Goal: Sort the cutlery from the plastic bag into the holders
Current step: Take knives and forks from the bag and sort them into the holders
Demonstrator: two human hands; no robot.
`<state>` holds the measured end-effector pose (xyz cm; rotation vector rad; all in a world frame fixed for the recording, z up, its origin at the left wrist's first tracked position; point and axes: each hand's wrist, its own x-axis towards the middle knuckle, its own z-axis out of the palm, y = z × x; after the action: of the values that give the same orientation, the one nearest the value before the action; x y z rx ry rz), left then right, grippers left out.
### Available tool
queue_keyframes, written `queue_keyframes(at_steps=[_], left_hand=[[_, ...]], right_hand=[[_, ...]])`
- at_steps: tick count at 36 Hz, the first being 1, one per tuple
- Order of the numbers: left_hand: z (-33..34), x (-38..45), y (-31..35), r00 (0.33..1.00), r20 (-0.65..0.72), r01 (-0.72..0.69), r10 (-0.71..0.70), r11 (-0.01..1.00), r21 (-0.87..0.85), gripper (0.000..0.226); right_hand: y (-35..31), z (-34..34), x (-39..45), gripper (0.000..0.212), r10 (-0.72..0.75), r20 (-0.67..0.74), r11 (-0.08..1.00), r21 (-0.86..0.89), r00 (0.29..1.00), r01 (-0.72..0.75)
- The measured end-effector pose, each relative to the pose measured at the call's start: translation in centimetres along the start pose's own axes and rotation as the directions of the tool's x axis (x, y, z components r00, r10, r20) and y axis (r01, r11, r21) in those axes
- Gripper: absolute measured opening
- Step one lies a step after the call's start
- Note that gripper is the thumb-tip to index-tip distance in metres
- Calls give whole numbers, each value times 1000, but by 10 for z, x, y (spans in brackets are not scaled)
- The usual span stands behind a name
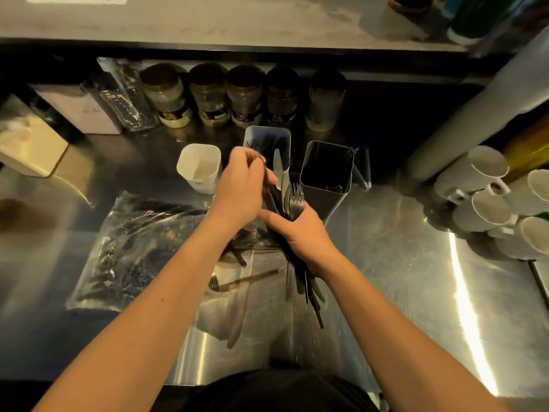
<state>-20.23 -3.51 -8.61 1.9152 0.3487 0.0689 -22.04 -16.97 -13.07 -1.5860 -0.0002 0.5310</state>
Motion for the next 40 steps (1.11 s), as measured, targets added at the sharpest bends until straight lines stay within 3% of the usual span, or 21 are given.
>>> queue_keyframes(at_steps=[2, 5, 7, 10, 12, 14, 17, 19, 21, 23, 26, 29, 40], left_hand=[[-7, 2, -1, 995, -49, 72, -81, 985, -159, 15], [-17, 5, -3, 987, -130, 57, -98, 956, -289, 17], [-23, 7, -3, 974, -208, -11, -88, 902, -432, 15], [-29, 12, -3, 934, -352, -193, -63, 742, -643, 11], [-35, 15, -3, 886, -457, -285, -85, 676, -680, 10], [-41, 18, -4, 855, -501, -282, -136, 690, -667, 11], [-41, 15, -4, 936, -320, -48, -147, 847, -530, 13], [-34, 9, -8, 991, -83, 78, -103, 961, -265, 19], [-25, 4, -12, 991, 130, 44, -39, 998, -36, 19], [-20, 1, -12, 970, 242, 24, -16, 999, -33, 14], [-20, 3, -9, 963, 263, 119, -55, 964, -237, 6], [-19, 5, -7, 963, 266, 122, -51, 958, -258, 5], [-20, 10, 2, 959, 280, 123, -42, 952, -281, 10]], right_hand=[[4, -1, -2, 23, 31, 50, 999, 33, 998, -32], [8, -2, -3, 15, 59, 67, 993, 98, 996, -65], [9, -2, -1, 15, 74, 84, 983, 160, 994, -87], [7, -2, 1, 15, 64, 97, 986, 146, 993, -78], [7, -2, 1, 15, 60, 109, 987, 139, 992, -75], [6, -2, 1, 29, 75, 116, 984, 151, 990, -92], [6, -3, 0, 47, 94, 190, 952, 270, 977, -144], [6, -5, -1, 42, 72, 315, 892, 404, 946, -203], [6, -7, -1, 46, 46, 449, 817, 497, 893, -292], [9, -9, 0, 48, 0, 544, 744, 561, 839, -364], [11, -10, 2, 50, -78, 630, 639, 626, 773, -446], [11, -12, 4, 49, -100, 649, 600, 644, 755, -474], [8, -21, 4, 61, -49, 578, 726, 580, 814, -369]])
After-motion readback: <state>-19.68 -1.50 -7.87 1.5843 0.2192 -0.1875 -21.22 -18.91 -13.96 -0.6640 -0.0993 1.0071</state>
